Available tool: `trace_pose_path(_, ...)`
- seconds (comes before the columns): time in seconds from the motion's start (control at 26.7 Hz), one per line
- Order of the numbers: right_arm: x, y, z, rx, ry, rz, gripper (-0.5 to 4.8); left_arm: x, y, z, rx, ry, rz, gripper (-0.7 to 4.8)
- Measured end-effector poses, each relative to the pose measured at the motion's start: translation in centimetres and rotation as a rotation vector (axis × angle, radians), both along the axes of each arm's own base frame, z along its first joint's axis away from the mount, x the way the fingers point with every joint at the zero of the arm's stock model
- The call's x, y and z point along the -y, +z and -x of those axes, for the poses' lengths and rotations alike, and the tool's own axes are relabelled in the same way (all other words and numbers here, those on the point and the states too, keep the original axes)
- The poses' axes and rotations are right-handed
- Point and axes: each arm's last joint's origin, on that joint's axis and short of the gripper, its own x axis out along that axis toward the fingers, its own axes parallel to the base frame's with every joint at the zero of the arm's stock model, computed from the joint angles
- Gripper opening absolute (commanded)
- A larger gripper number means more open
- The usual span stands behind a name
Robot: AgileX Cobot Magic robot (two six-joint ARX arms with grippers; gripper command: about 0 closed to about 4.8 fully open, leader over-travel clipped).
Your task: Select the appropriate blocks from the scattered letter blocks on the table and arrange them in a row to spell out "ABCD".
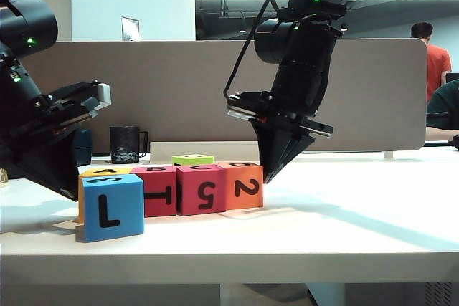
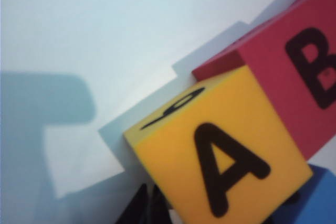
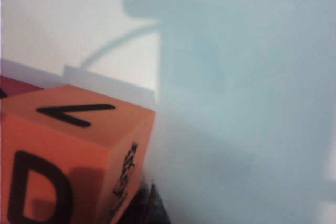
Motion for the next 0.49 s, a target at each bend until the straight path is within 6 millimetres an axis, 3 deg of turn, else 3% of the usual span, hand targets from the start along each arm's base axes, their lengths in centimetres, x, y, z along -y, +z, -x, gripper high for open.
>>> trace_pose_path(0.49,-0.07,-0.01,0.04,-0.004,0.003,-0.005,-0.04,0.11,0.26,-0.38,0.043,-0.003,0.027,-0.06)
